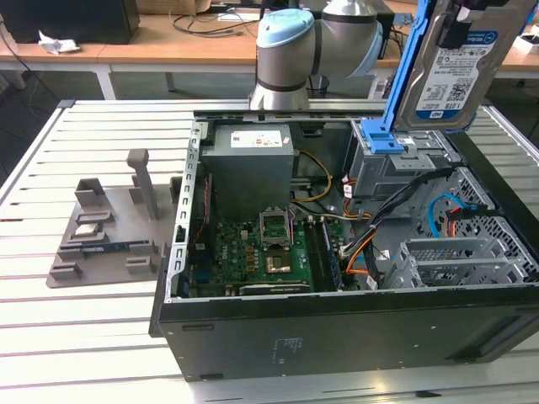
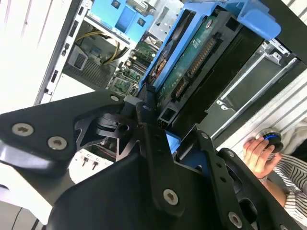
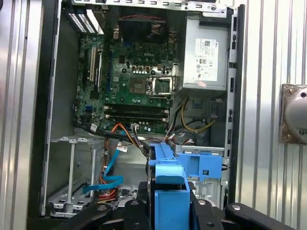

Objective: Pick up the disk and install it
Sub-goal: 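Pick up the disk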

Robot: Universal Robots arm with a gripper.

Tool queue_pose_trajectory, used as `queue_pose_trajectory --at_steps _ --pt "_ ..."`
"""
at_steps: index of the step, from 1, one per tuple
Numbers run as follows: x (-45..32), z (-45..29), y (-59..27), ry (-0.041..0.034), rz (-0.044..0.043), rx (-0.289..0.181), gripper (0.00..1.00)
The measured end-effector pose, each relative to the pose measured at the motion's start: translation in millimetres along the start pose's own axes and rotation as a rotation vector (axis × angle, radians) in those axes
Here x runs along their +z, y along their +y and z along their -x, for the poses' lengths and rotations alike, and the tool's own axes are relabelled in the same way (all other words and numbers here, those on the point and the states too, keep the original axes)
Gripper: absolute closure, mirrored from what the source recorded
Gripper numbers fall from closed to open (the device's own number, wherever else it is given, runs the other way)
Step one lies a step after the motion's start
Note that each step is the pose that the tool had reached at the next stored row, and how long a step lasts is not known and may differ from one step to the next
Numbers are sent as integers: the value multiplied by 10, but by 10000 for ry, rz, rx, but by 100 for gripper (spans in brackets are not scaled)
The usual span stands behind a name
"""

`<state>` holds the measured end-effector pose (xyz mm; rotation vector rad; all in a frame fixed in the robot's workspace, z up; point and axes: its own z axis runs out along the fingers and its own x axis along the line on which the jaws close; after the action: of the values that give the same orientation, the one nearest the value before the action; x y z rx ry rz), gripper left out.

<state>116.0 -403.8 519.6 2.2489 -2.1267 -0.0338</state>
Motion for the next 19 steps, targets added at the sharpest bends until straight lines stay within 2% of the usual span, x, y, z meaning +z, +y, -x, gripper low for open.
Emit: queue_pose_trajectory --at_steps 1,16,19 --pt "3 -180 -28 -2 0 0 64" --pt "6 -437 -83 -1 0 0 64" --pt "7 -507 -95 -1 0 0 64"
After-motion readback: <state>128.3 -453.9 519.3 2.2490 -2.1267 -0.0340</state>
